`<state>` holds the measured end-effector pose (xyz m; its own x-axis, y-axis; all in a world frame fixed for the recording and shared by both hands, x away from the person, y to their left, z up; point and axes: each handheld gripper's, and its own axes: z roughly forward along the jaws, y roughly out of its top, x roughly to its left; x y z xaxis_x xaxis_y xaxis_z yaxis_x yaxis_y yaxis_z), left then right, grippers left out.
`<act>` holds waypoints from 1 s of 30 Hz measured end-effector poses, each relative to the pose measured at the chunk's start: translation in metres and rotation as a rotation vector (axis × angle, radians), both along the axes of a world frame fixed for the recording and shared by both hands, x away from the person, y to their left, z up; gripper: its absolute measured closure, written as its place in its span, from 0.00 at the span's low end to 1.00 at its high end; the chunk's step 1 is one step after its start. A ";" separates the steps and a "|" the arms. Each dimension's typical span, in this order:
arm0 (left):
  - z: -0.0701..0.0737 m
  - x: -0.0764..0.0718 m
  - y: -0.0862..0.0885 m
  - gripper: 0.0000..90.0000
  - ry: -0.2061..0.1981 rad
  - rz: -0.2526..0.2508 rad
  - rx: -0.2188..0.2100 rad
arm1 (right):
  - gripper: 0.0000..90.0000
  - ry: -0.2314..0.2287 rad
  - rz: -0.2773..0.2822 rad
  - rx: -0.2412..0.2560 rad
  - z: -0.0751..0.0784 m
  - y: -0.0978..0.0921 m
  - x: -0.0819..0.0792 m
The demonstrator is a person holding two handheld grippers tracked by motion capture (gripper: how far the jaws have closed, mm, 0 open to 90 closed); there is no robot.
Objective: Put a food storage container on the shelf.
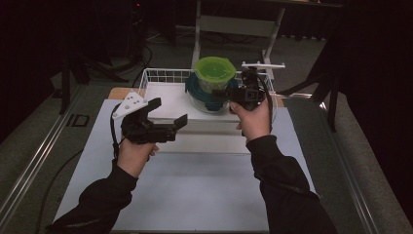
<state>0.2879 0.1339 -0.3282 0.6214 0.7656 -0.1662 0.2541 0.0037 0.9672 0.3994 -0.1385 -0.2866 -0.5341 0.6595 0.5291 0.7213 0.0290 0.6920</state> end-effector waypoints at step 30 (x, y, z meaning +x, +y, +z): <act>-0.011 -0.023 -0.015 0.00 -0.100 -0.201 -0.013 | 0.20 -0.300 0.134 0.029 -0.015 -0.006 -0.069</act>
